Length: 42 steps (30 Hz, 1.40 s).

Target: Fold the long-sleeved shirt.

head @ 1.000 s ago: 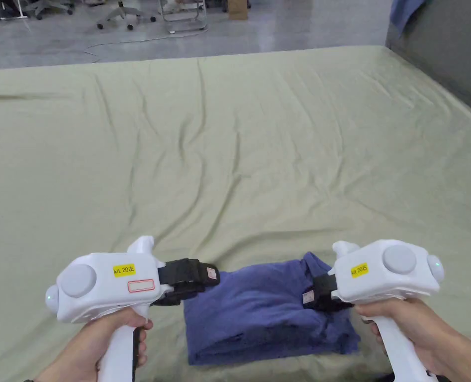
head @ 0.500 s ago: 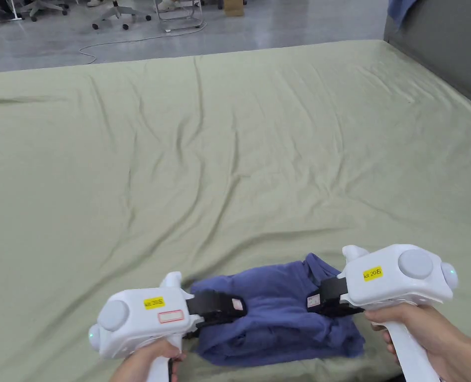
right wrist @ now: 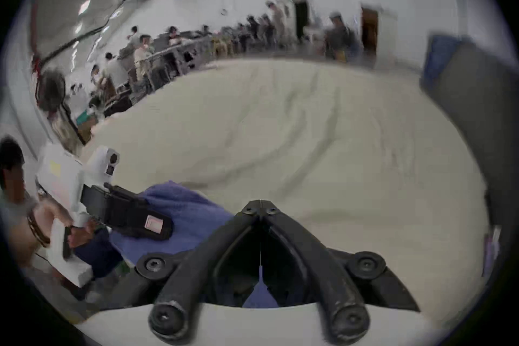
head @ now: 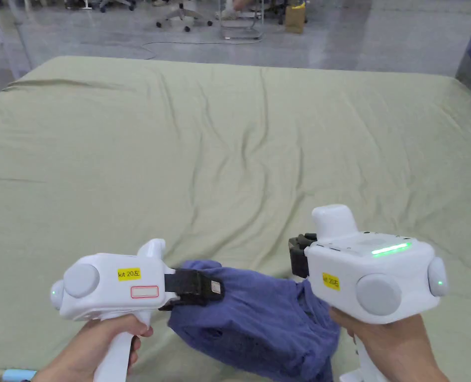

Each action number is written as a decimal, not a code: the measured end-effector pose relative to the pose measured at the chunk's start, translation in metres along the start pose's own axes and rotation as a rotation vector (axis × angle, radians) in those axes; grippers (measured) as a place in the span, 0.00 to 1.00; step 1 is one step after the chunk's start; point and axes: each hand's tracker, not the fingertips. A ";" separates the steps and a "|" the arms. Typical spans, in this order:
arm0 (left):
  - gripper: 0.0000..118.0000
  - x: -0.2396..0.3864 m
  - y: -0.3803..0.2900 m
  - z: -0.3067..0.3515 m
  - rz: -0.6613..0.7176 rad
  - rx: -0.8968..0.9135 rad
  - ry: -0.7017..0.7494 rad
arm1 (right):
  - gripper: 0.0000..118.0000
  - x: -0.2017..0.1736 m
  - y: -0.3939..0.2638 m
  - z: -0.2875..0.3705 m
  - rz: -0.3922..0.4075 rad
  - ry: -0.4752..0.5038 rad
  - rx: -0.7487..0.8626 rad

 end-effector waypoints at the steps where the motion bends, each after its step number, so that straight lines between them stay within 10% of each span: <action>1: 0.15 -0.013 0.006 0.019 -0.012 0.016 0.017 | 0.00 -0.022 0.007 -0.011 0.032 0.009 0.037; 13: 0.16 -0.203 0.075 0.260 0.163 0.220 0.438 | 0.00 -0.263 0.046 -0.127 0.150 0.358 0.063; 14: 0.24 -0.205 0.072 0.268 0.181 0.308 0.527 | 0.00 -0.267 0.044 -0.129 0.161 0.356 0.052; 16: 0.80 -0.205 0.060 0.278 0.183 0.402 0.470 | 0.00 -0.267 0.041 -0.130 0.155 0.356 0.045; 18: 1.00 -0.200 0.049 0.282 0.167 0.397 0.374 | 0.00 -0.257 0.040 -0.129 0.144 0.355 0.031; 32: 1.00 0.063 0.008 0.158 -0.342 0.681 0.082 | 0.00 -0.083 0.067 0.011 0.060 0.081 0.315; 42: 1.00 0.202 -0.052 0.035 -0.781 0.955 0.532 | 0.00 0.080 0.013 0.152 -0.042 -0.307 0.576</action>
